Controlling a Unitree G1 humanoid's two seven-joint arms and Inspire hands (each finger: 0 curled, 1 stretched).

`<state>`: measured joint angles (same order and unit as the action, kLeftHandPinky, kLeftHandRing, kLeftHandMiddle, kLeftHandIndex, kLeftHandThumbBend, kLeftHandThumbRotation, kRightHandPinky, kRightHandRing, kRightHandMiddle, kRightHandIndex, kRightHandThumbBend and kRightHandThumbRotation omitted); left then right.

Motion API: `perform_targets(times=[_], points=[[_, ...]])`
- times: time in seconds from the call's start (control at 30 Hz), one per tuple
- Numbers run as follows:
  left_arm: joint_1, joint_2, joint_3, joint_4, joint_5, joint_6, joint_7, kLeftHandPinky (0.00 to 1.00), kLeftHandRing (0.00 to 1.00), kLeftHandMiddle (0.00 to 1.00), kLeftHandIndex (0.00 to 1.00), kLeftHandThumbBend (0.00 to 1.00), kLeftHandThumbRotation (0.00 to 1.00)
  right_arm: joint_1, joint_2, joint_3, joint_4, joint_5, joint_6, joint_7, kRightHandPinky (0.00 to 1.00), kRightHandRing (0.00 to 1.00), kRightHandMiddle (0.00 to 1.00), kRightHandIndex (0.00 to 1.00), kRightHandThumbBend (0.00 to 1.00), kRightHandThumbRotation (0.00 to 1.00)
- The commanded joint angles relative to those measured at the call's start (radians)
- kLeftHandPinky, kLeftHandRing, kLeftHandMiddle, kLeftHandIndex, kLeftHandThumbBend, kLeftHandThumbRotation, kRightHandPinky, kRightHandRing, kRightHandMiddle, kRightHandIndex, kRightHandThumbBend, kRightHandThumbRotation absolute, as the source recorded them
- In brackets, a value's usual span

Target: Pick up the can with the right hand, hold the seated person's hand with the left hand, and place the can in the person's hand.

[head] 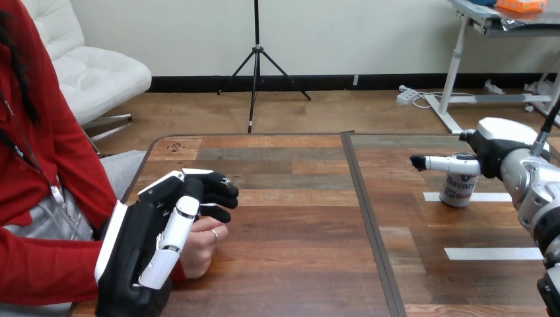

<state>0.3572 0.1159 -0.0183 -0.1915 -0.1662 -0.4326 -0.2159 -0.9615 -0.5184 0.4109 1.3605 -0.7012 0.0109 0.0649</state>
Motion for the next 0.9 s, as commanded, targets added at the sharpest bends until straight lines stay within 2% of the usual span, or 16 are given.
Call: perform_targets(times=[0.0, 0.47, 0.87], points=[[-0.049, -0.014, 0.007, -0.007, -0.009, -0.02, 0.0, 0.51, 0.58, 0.58, 0.54, 0.26, 0.73, -0.028, 0.001, -0.013, -0.009, 0.025, -0.002, 0.0, 0.84, 0.91, 0.92, 0.93, 1.0, 1.0], [-0.052, -0.012, 0.009, -0.011, -0.022, -0.014, -0.005, 0.5, 0.57, 0.58, 0.54, 0.27, 0.73, -0.013, 0.007, -0.007, -0.013, 0.053, -0.021, 0.019, 0.85, 0.9, 0.91, 0.91, 1.0, 1.0], [-0.052, -0.009, 0.011, -0.016, -0.05, -0.007, -0.015, 0.51, 0.58, 0.58, 0.53, 0.28, 0.73, -0.008, 0.013, 0.0, -0.013, 0.051, -0.033, 0.024, 0.77, 0.83, 0.86, 0.84, 0.97, 1.0]])
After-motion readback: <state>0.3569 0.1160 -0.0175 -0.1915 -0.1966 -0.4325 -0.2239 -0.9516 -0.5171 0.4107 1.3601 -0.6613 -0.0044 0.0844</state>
